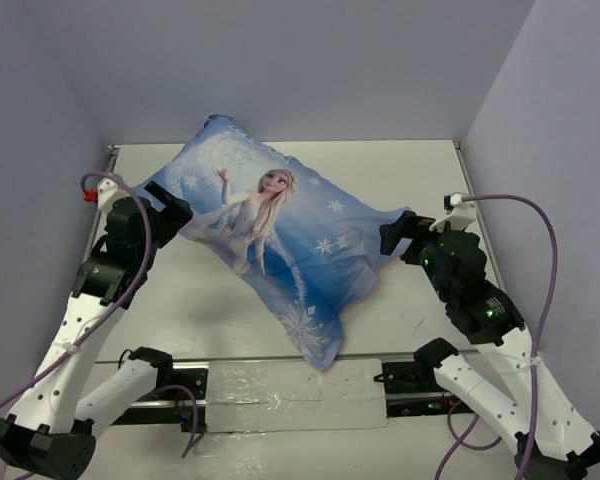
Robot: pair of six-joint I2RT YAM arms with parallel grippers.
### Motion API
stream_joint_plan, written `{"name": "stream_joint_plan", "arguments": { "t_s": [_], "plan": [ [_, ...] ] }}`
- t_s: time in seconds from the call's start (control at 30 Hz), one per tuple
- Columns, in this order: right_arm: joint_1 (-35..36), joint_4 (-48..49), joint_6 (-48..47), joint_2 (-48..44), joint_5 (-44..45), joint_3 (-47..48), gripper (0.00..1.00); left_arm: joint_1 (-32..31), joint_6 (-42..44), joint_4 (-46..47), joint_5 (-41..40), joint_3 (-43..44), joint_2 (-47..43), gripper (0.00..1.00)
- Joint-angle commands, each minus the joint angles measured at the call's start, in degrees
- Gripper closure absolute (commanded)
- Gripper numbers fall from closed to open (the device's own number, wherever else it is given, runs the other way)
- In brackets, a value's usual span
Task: Remove the pillowcase from the pillow
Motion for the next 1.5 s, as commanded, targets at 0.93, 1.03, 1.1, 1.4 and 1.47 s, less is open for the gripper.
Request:
{"name": "stream_joint_plan", "arguments": {
  "t_s": [0.93,1.03,1.1,1.4,1.47],
  "plan": [
    [45.09,12.14,16.47,28.81,-0.66,-13.94,0.0,-0.22,-8.58,-4.22,-6.06,-0.68,4.01,0.01],
    [45.09,10.65,15.85,35.14,3.57,-11.21,0.0,-0.22,-8.66,-4.66,-6.59,-0.86,3.84,0.01],
    [45.0,11.61,14.8,39.01,4.97,-9.8,0.09,-0.22,-8.57,-5.1,-6.59,-0.77,3.75,0.01],
    [43.6,11.42,10.51,29.19,23.18,2.58,1.0,-0.13,-9.98,-4.58,-6.06,-3.23,1.46,0.01],
    [42.2,13.62,8.39,25.49,22.65,6.43,1.0,-0.13,-9.89,-2.91,-5.1,-4.63,0.76,0.01]
  ]
}}
